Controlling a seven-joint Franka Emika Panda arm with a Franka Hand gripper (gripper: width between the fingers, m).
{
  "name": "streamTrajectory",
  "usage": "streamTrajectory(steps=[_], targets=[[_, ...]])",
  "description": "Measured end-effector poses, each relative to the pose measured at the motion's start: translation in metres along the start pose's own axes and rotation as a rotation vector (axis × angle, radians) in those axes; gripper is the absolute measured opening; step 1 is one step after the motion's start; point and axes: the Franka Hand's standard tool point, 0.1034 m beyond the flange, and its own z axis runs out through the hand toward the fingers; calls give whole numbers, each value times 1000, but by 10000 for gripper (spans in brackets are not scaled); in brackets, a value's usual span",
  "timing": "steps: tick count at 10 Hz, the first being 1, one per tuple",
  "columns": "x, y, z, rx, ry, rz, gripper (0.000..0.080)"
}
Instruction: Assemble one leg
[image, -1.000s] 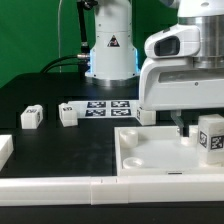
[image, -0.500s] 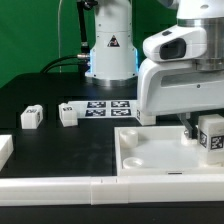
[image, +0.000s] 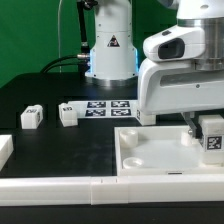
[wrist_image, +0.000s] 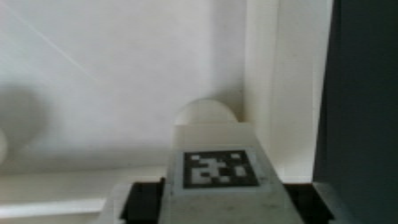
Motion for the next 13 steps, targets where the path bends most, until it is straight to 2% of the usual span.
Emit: streamTrajectory(steps=[1, 6, 8, 10, 12, 13], targets=[[0, -1, 0, 8, 4, 182, 289], [-1, -7, 2, 1, 10, 921, 290], [-2, -10, 2, 3, 12, 1135, 290], [-2, -11, 2, 13, 4, 1261, 290], [-2, -11, 2, 16, 2, 1253, 296], [-2, -11, 2, 16, 2, 1200, 500]])
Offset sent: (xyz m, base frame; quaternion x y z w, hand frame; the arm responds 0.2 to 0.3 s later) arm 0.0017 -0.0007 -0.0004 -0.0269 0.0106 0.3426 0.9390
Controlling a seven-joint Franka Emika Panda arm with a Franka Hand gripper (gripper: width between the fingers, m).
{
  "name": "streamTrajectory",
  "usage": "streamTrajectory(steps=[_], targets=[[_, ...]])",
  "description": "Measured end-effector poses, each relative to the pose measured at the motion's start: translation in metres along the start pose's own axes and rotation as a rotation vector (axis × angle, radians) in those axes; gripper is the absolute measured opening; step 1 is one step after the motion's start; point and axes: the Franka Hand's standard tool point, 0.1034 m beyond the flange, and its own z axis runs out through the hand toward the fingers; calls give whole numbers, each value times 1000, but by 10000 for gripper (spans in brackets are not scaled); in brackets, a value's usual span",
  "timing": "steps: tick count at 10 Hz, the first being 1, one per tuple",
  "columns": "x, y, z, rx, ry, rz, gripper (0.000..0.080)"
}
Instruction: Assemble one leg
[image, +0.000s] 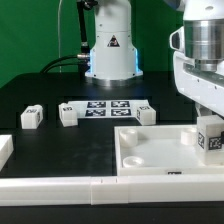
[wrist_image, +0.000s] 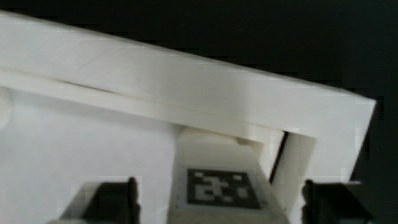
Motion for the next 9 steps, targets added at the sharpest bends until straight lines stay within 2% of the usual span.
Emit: streamTrajectory(steps=[1, 2, 3, 6, 9], targets=[[-1, -1, 0, 1, 1, -67, 500], [0, -1, -1, 0, 4, -215, 617], [0, -2, -1, -1, 7, -369, 641], [3, -2, 0, -4, 17, -779, 648], [3, 0, 1, -39, 40, -1114, 649]])
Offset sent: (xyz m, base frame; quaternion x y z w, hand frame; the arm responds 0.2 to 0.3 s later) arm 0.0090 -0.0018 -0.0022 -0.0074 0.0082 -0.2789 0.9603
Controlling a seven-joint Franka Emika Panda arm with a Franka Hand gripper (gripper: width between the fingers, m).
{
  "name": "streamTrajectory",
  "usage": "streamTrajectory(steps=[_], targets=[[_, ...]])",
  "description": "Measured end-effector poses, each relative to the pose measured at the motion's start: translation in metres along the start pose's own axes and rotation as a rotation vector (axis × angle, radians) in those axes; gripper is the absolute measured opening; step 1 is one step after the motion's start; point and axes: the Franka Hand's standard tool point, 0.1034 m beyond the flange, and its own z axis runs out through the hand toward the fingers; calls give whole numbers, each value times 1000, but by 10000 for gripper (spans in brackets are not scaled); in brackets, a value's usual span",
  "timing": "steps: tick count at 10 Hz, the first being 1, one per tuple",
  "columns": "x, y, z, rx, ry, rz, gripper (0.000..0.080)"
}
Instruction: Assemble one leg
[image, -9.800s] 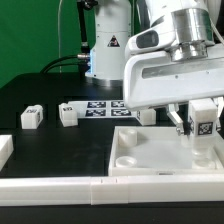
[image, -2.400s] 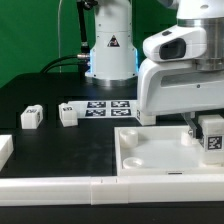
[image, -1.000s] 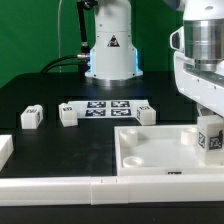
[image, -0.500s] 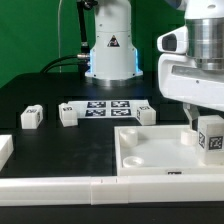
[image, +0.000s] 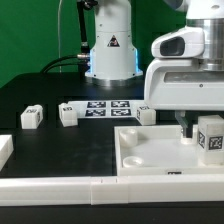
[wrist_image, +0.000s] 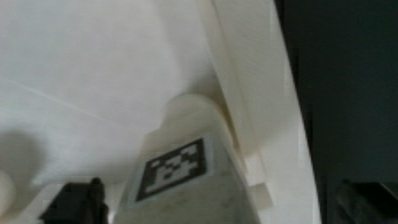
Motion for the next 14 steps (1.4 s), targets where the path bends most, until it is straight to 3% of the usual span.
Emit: streamTrajectory(steps=[2, 4, 6, 9, 14], targets=[[0, 1, 0, -16, -1, -198, 649], [0, 1, 0, -16, -1, -208, 638], [0, 2, 0, -16, -2, -208, 286], [0, 2, 0, -15, -2, -162, 291], [1, 3, 1, 0, 12, 415, 291]])
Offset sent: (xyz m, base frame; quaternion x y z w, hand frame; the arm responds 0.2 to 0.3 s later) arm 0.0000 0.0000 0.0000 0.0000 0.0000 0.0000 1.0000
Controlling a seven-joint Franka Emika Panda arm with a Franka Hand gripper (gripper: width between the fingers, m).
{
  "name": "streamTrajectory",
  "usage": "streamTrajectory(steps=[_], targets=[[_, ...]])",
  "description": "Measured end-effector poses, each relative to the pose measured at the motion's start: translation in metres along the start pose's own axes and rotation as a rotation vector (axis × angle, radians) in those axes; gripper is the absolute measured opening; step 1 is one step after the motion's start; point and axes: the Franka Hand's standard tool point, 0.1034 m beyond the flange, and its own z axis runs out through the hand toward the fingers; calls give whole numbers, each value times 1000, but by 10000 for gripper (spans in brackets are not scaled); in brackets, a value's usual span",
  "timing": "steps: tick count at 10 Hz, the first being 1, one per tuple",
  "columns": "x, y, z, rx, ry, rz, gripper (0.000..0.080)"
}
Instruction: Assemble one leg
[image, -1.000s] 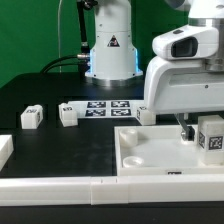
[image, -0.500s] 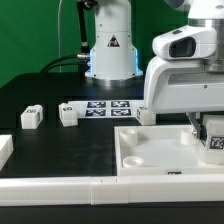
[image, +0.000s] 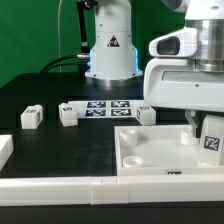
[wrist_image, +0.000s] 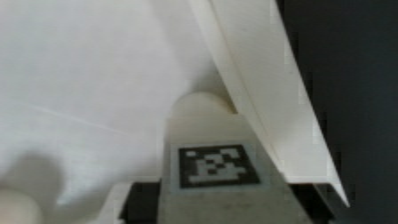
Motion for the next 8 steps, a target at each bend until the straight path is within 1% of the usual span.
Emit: streamTrajectory(steps=[2, 4, 5, 7, 8], targets=[[1, 1, 0, 10, -11, 299, 292], [0, 0, 1, 11, -15, 490, 292], [-1, -1, 1, 11, -17, 648, 292], [-2, -2, 1, 15, -25, 836, 292], [-2, -2, 1, 15, -26, 842, 292]])
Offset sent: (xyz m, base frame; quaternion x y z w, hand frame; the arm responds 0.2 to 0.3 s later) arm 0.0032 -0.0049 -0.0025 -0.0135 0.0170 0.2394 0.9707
